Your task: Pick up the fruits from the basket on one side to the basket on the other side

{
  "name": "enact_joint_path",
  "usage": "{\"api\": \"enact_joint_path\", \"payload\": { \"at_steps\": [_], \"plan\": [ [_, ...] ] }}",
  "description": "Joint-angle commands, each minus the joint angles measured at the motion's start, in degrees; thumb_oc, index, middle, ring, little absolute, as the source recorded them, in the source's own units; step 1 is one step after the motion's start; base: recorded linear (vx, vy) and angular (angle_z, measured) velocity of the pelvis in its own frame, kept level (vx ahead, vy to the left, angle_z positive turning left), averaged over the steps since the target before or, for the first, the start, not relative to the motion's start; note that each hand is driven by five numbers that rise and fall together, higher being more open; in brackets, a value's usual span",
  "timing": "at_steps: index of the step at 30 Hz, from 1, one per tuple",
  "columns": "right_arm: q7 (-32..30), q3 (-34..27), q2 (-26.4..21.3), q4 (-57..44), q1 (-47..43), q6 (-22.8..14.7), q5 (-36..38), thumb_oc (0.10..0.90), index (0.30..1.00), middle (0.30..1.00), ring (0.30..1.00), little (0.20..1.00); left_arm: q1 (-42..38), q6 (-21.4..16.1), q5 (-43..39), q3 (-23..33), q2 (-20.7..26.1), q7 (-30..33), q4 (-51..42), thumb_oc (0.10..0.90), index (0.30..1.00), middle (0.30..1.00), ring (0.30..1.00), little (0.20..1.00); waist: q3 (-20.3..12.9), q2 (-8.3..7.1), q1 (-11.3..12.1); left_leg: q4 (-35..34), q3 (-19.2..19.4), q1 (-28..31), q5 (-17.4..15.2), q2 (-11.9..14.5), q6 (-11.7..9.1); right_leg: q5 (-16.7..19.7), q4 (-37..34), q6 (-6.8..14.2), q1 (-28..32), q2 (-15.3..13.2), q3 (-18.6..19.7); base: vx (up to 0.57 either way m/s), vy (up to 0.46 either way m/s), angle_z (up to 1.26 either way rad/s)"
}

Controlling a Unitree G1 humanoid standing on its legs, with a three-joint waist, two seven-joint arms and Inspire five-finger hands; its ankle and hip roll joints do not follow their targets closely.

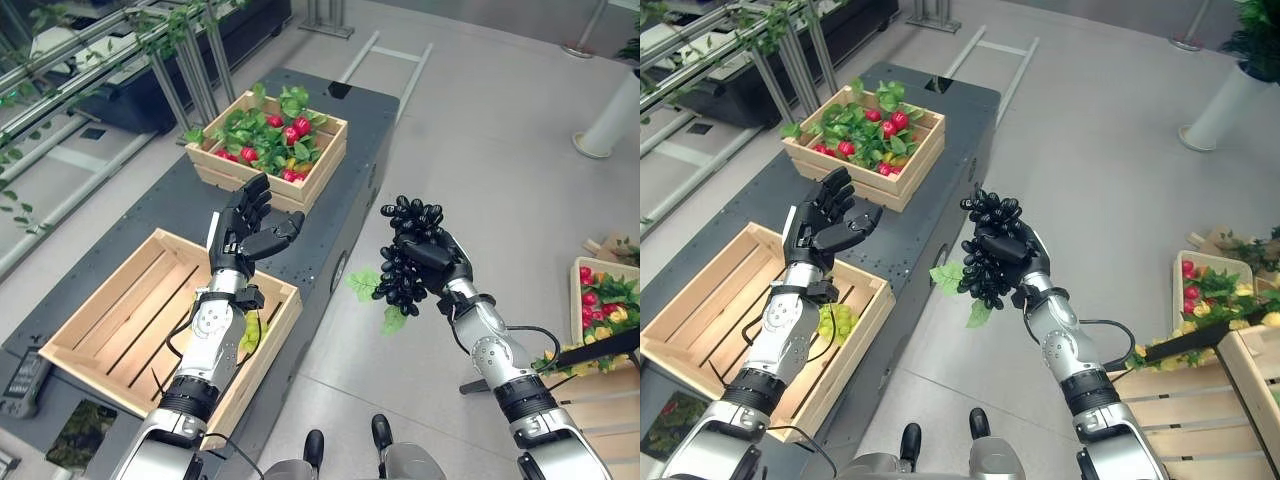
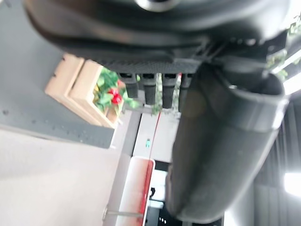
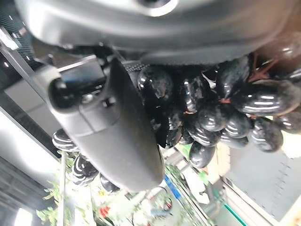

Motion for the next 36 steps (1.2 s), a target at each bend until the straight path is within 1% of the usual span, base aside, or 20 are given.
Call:
{"api": "enact_joint_path", "payload": {
  "at_steps": [1,2,4,5,6,7,9,11,14,18,19,21,23,24,25,26,28,30,33,36],
  "plan": [
    [5.8,-2.0,-0.6,-3.8,-3.8,-6.4,2.6,0.4,0.3,0.3,0.3,0.3,-0.5,-5.2,1.5,2.2,1.4,0.4,-4.0,0.8,0.9,0.9,0.9,0.9,-7.4,2.59,1.7,1.5,1.3,-0.3,-3.8,-0.3,-1.9,4.7,13.3,1.6,-2.7,-8.2,-8.2,-0.26,0.073,-1.57],
    [5.6,-1.8,-0.6,-3.6,-4.1,-6.5,2.4,0.4,0.3,0.3,0.3,0.3,-0.5,-5.1,1.0,2.6,1.7,-0.1,-3.9,0.8,0.9,0.9,0.9,0.9,-7.2,2.92,2.1,1.6,1.8,-0.5,-3.4,0.0,-1.7,2.3,17.5,1.3,-2.3,-7.3,-8.2,-0.18,0.037,-1.03],
    [6.1,-1.4,-0.5,-3.3,-4.0,-6.9,2.4,0.4,0.3,0.3,0.3,0.3,-0.8,-5.5,0.5,3.4,1.7,1.1,-3.7,0.8,0.9,0.9,0.9,0.9,-7.8,3.03,3.1,2.7,2.9,-2.6,-2.3,0.6,-1.5,-2.0,20.1,0.1,-0.3,-5.5,-10.0,-0.16,-0.012,-0.59],
    [6.7,-1.1,-0.4,-3.0,-3.5,-7.4,2.4,0.4,0.3,0.3,0.3,0.3,-0.5,-6.1,0.5,3.6,1.3,1.9,-3.5,0.8,0.9,0.9,0.9,0.9,-8.1,2.61,3.4,3.1,3.3,-3.5,-2.0,0.7,-1.7,-3.5,18.5,-0.1,1.4,-5.1,-10.3,-0.1,-0.092,-0.52],
    [7.4,-0.9,-0.3,-2.5,-3.0,-7.9,2.4,0.4,0.3,0.3,0.3,0.3,-0.3,-6.6,0.6,3.8,1.0,2.8,-3.5,0.8,0.9,0.9,0.9,0.9,-8.4,1.88,3.8,3.6,3.6,-4.3,-1.7,0.6,-2.2,-5.6,14.4,-0.8,4.3,-4.3,-10.6,-0.08,-0.194,-0.55],
    [8.1,-1.0,-0.1,-1.7,-2.2,-8.6,2.5,0.4,0.3,0.3,0.3,0.3,-0.3,-7.3,0.6,4.0,0.4,3.8,-3.0,0.8,0.9,0.9,0.9,0.9,-9.2,0.71,4.3,4.0,4.1,-5.2,-1.7,0.5,-3.0,-6.8,6.4,-1.1,7.7,-4.2,-11.2,-0.06,-0.23,-0.57],
    [8.5,-0.1,-0.3,0.1,-3.1,-8.8,3.6,0.4,0.3,0.3,0.3,0.3,-0.8,-7.6,0.0,3.7,-1.4,7.6,-2.2,0.8,0.9,0.9,0.9,0.9,-9.6,0.35,4.1,2.4,4.6,-5.4,0.0,1.6,-4.4,-5.6,1.0,-1.4,8.9,-2.4,-9.9,-0.06,-0.196,-0.5],
    [7.6,0.2,-0.3,-0.1,-3.8,-8.7,2.7,0.4,0.3,0.3,0.3,0.3,-2.0,-6.7,1.1,3.6,-2.0,7.9,-1.7,0.8,0.9,0.9,0.9,0.9,-9.7,0.02,3.9,2.1,5.3,-6.2,0.4,2.3,-5.0,-6.2,-1.1,-2.2,10.2,-1.9,-9.9,-0.04,-0.125,-0.45],
    [7.3,-0.6,-0.7,-0.7,-3.1,-7.7,3.0,0.4,0.3,0.3,0.3,0.3,-2.7,-6.0,1.5,3.2,-2.7,8.5,-0.7,0.8,0.9,0.9,0.9,0.9,-10.1,-0.2,3.4,1.7,5.7,-6.5,0.6,2.5,-5.2,-5.9,-2.9,-2.9,11.0,-1.5,-10.6,-0.02,-0.118,-0.38],
    [9.0,-1.4,-0.3,-1.2,-0.3,-6.8,2.0,0.4,0.3,0.3,0.3,0.3,-0.7,-5.9,2.1,3.6,-4.0,8.3,-1.6,0.8,0.9,0.9,0.9,0.9,-11.0,-0.15,2.3,1.2,5.1,-4.7,0.0,2.5,-5.3,-5.0,-4.8,-3.8,10.8,-0.6,-10.5,0.0,-0.07,-0.14],
    [9.2,-1.4,-0.4,-1.3,0.2,-6.4,1.6,0.4,0.3,0.3,0.3,0.3,-0.3,-6.0,2.1,3.5,-4.4,8.4,-2.0,0.8,0.9,0.9,0.9,0.9,-11.2,-0.19,2.2,1.8,4.5,-4.7,-0.2,2.1,-5.2,-4.6,-5.1,-4.0,10.8,-0.5,-10.1,-0.02,-0.035,-0.17],
    [9.7,-1.4,-0.9,-1.2,0.7,-5.4,1.3,0.4,0.3,0.3,0.3,0.3,0.2,-5.8,1.9,3.6,-4.8,8.7,-2.9,0.8,0.9,0.9,0.9,0.9,-11.2,-0.75,2.0,6.8,2.5,-5.5,-2.3,0.8,-5.4,-3.7,-5.3,-4.2,10.2,-0.8,-8.6,-0.05,-0.011,-0.09],
    [10.6,-0.6,-1.3,-0.3,-0.2,-4.4,1.8,0.4,0.3,0.3,0.3,0.3,1.6,-6.2,1.4,4.4,-4.8,9.5,-3.9,0.8,0.9,0.9,0.9,0.9,-10.4,-1.9,2.7,15.8,-2.2,-7.9,-6.0,-1.9,-5.4,-2.6,-5.0,-4.5,9.5,-1.8,-6.2,-0.06,0.024,-0.13],
    [10.8,-0.1,-1.3,-0.2,-0.5,-4.1,1.7,0.4,0.3,0.3,0.3,0.3,2.5,-6.6,1.4,4.8,-4.8,9.8,-4.5,0.8,0.9,0.9,0.9,0.9,-10.0,-1.72,3.3,17.0,-4.4,-9.0,-5.6,-2.2,-5.4,-2.5,-4.5,-4.6,9.5,-1.7,-5.1,-0.05,0.07,-0.25],
    [11.0,0.5,-0.7,0.1,-1.1,-3.9,1.2,0.4,0.3,0.3,0.3,0.3,3.0,-6.9,2.0,5.1,-4.9,9.6,-4.7,0.8,0.9,0.9,0.9,0.9,-9.8,-1.25,3.7,14.3,-6.5,-8.4,-5.1,-1.8,-5.0,-2.9,-3.6,-4.6,9.1,-1.2,-4.1,-0.04,0.123,-0.42],
    [11.2,1.0,-0.1,1.0,-1.9,-3.7,1.1,0.4,0.3,0.3,0.3,0.3,2.9,-7.0,2.2,5.1,-4.4,9.6,-4.5,0.8,0.9,0.9,0.9,0.9,-9.8,-0.68,3.7,11.0,-7.1,-6.8,-4.7,-1.5,-4.5,-3.8,-2.9,-4.8,8.9,-0.5,-3.4,-0.03,0.131,-0.66],
    [9.4,1.3,0.8,1.1,-1.1,-4.4,1.9,0.4,0.3,0.3,0.3,0.3,1.8,-6.4,0.9,4.0,-3.9,9.4,-3.2,0.8,0.9,0.9,0.9,0.9,-9.9,0.24,3.0,7.2,-5.5,-5.3,-3.2,-0.2,-4.1,-4.6,-1.1,-4.5,8.5,-0.4,-4.2,-0.05,0.133,-0.72],
    [8.5,1.0,0.8,0.2,0.4,-3.7,2.8,0.4,0.3,0.3,0.3,0.3,0.4,-6.9,1.1,2.8,-3.8,9.5,-2.5,0.8,0.9,0.9,0.9,0.9,-9.8,0.32,2.2,5.9,-6.8,-4.4,-2.7,-0.6,-4.1,-3.8,-1.3,-3.9,8.0,-0.5,-3.7,-0.05,0.098,-0.34],
    [9.0,0.6,0.9,2.1,0.7,-2.9,2.8,0.4,0.3,0.3,0.3,0.3,-0.1,-7.7,0.6,2.6,-4.1,9.8,-2.4,0.8,0.9,0.9,0.9,0.9,-9.6,0.63,1.3,4.8,-5.6,-3.0,-3.3,-0.5,-3.9,-2.9,-2.6,-3.4,7.9,-0.8,-3.0,-0.02,0.092,-0.16],
    [9.5,0.9,1.6,2.8,2.6,-1.9,3.5,0.4,0.3,0.3,0.3,0.3,0.3,-7.4,0.9,2.5,-4.4,11.0,-2.9,0.8,0.9,0.9,0.9,0.9,-9.7,0.85,0.4,4.9,-4.4,-2.4,-4.3,-0.7,-3.3,-2.3,-3.5,-3.0,7.7,-1.0,-1.6,-0.02,0.105,-0.18]
  ]
}}
